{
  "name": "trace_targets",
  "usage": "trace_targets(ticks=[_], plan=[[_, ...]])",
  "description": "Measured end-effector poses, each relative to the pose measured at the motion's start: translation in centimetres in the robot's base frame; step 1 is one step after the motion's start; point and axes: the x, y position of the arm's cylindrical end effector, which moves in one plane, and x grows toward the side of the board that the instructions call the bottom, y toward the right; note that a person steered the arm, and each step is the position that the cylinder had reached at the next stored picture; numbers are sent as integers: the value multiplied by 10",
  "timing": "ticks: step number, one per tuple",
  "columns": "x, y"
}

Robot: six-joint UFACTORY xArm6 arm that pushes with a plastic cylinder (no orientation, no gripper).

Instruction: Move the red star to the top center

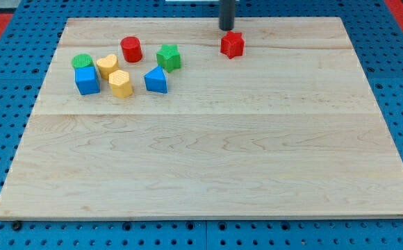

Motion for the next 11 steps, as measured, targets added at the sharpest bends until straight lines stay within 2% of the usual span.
trace_targets(ticks=[1,2,3,4,5,6,7,9,11], plan=[[49,40],[109,56],[94,9],[48,-36],[27,-35],[20,45],[-22,32],[-23,-60],[0,9]])
